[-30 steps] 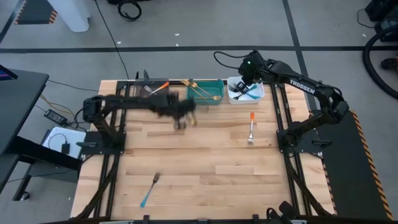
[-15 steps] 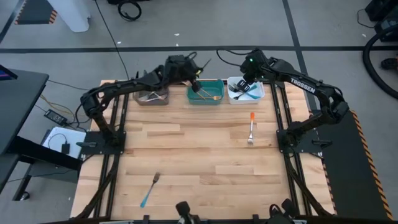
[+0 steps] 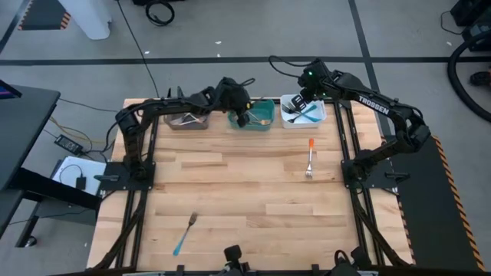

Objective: Sort silverware by color (type)
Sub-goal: Put the gold fork into the green bin, then put the orange fork into the black bin

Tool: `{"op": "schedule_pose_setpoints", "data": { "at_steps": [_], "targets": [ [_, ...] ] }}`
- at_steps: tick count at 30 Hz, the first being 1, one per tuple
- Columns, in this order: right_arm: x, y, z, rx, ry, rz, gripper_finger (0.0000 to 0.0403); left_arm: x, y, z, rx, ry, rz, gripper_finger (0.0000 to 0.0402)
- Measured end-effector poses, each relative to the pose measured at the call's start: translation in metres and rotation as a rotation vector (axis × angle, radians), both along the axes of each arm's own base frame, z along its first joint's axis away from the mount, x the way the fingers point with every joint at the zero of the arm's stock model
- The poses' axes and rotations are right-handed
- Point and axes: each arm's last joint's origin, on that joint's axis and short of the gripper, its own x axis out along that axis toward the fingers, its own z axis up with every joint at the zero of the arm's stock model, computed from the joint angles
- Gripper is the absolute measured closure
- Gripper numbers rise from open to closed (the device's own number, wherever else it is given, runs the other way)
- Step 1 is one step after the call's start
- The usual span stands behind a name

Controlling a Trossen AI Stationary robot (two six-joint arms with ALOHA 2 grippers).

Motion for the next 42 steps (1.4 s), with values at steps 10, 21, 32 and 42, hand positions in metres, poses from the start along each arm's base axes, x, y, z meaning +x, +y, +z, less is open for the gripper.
{"op": "schedule_pose_setpoints", "data": {
  "at_steps": [10, 21, 32, 42],
  "targets": [
    [0.000, 0.000, 0.000, 0.039, -0.064, -0.100, 0.0339, 0.004, 0.003, -0.022, -0.069, 0.025, 0.033, 0.0315],
    [0.005, 0.034, -0.012, 0.342, -0.034, -0.126, 0.0339, -0.012, -0.007, 0.033, -0.045, 0.081, 0.011, 0.0286],
    [0.020, 0.108, -0.055, 0.609, 0.128, -0.286, 0.0339, -0.060, -0.035, 0.090, -0.105, 0.245, 0.043, 0.0294],
    [0.004, 0.154, -0.117, 0.690, 0.240, -0.528, 0.0339, -0.064, -0.037, 0.091, -0.117, 0.272, 0.040, 0.0294]
  ]
}}
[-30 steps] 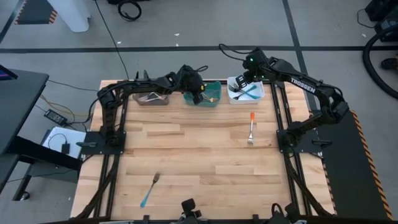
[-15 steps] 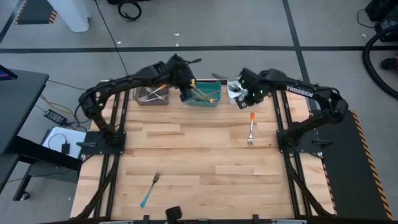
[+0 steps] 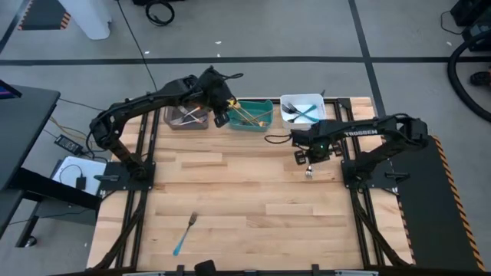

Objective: Sort silverware by color (type)
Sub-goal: Put the orange fork into the black bin

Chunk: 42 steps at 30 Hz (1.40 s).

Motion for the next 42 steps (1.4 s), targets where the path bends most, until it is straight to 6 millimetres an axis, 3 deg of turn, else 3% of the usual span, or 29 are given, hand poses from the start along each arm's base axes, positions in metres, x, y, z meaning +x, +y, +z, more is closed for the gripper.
{"op": "schedule_pose_setpoints", "data": {
  "at_steps": [6, 29, 33, 38, 42],
  "targets": [
    [0.000, 0.000, -0.023, -0.034, -0.091, -0.078, 0.0339, 0.001, 0.000, 0.001, 0.015, -0.002, -0.015, 0.0294],
    [-0.017, -0.006, -0.056, -0.169, -0.113, -0.112, 0.0352, 0.003, 0.002, 0.003, 0.024, -0.039, -0.003, 0.0294],
    [-0.016, -0.007, -0.055, -0.165, -0.107, -0.024, 0.0386, 0.005, 0.003, 0.005, 0.024, -0.080, 0.021, 0.0294],
    [-0.008, -0.010, -0.044, -0.173, -0.150, 0.076, 0.0390, 0.006, 0.003, 0.006, 0.027, -0.094, 0.026, 0.0294],
    [0.005, -0.013, -0.014, -0.209, -0.301, 0.166, 0.0394, 0.006, 0.003, 0.006, 0.027, -0.095, 0.026, 0.0294]
  ]
}}
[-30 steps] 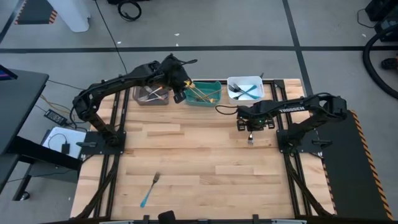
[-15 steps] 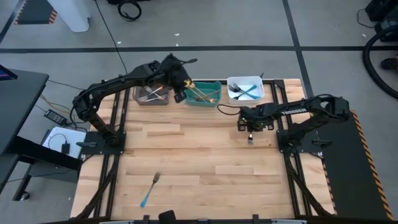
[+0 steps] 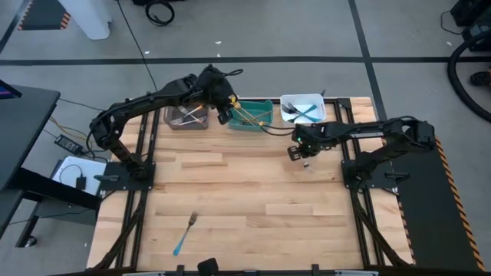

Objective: Sort silverware by color (type)
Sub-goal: Put the orange fork into the black bin

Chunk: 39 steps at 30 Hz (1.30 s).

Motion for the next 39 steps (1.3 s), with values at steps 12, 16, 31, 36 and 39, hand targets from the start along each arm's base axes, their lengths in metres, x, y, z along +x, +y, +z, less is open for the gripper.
{"op": "schedule_pose_setpoints", "data": {
  "at_steps": [12, 16, 31, 36, 39],
  "targets": [
    [0.034, -0.022, 0.139, -0.739, -0.672, 0.299, 0.0394, 0.015, 0.006, 0.021, -0.113, -0.357, 0.073, 0.0294],
    [0.042, -0.032, 0.153, -0.926, -0.757, 0.287, 0.0394, 0.023, 0.006, 0.038, -0.205, -0.587, 0.030, 0.0294],
    [0.076, -0.045, 0.129, -0.940, -0.755, 0.298, 0.0394, 0.033, -0.004, 0.054, -0.283, -0.780, 0.074, 0.0294],
    [0.079, -0.043, 0.134, -0.944, -0.770, 0.314, 0.0394, 0.033, -0.004, 0.052, -0.280, -0.762, 0.100, 0.0294],
    [0.079, -0.043, 0.134, -0.942, -0.770, 0.313, 0.0394, 0.034, -0.006, 0.052, -0.255, -0.754, 0.082, 0.0294]
  ]
}}
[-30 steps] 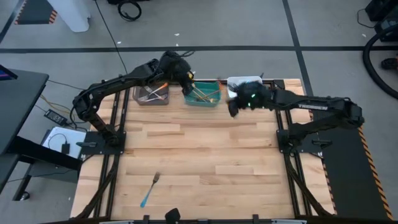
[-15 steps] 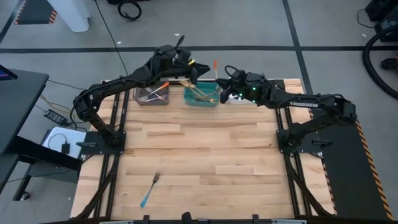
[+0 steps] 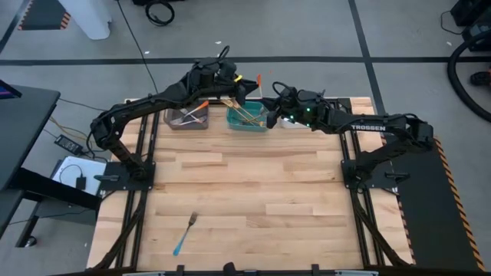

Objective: Sort silverware by color (type)
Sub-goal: Put the orange fork into the black bin

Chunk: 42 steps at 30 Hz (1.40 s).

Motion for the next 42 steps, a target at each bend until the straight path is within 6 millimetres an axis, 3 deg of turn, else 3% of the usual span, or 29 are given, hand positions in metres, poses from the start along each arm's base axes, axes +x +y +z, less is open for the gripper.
{"op": "schedule_pose_setpoints", "data": {
  "at_steps": [6, 14, 17, 21, 27, 31, 36, 42],
  "targets": [
    [0.000, 0.001, 0.000, 0.010, -0.005, 0.026, 0.0394, 0.002, 0.000, -0.002, 0.017, 0.001, -0.004, 0.0294],
    [0.000, 0.001, -0.002, 0.037, -0.001, 0.040, 0.0394, 0.015, 0.005, -0.018, -0.009, 0.019, -0.011, 0.0301],
    [0.000, 0.002, -0.004, 0.062, 0.012, 0.043, 0.0394, 0.017, 0.006, -0.020, 0.019, 0.018, -0.016, 0.0322],
    [0.000, 0.002, -0.005, 0.076, 0.016, 0.044, 0.0394, 0.017, 0.006, -0.019, 0.070, 0.019, -0.029, 0.0381],
    [0.000, 0.002, -0.005, 0.091, 0.013, 0.065, 0.0366, 0.015, 0.007, -0.020, 0.149, 0.072, -0.062, 0.0387],
    [0.000, 0.004, -0.002, 0.118, -0.020, 0.075, 0.0335, -0.008, 0.017, -0.022, 0.223, 0.248, -0.025, 0.0388],
    [-0.003, 0.002, 0.000, 0.107, -0.019, 0.066, 0.0312, -0.064, 0.025, -0.007, 0.338, 0.514, -0.002, 0.0388],
    [-0.004, 0.000, -0.002, 0.057, 0.026, 0.065, 0.0311, -0.121, 0.037, -0.017, 0.336, 0.928, 0.020, 0.0386]
  ]
}}
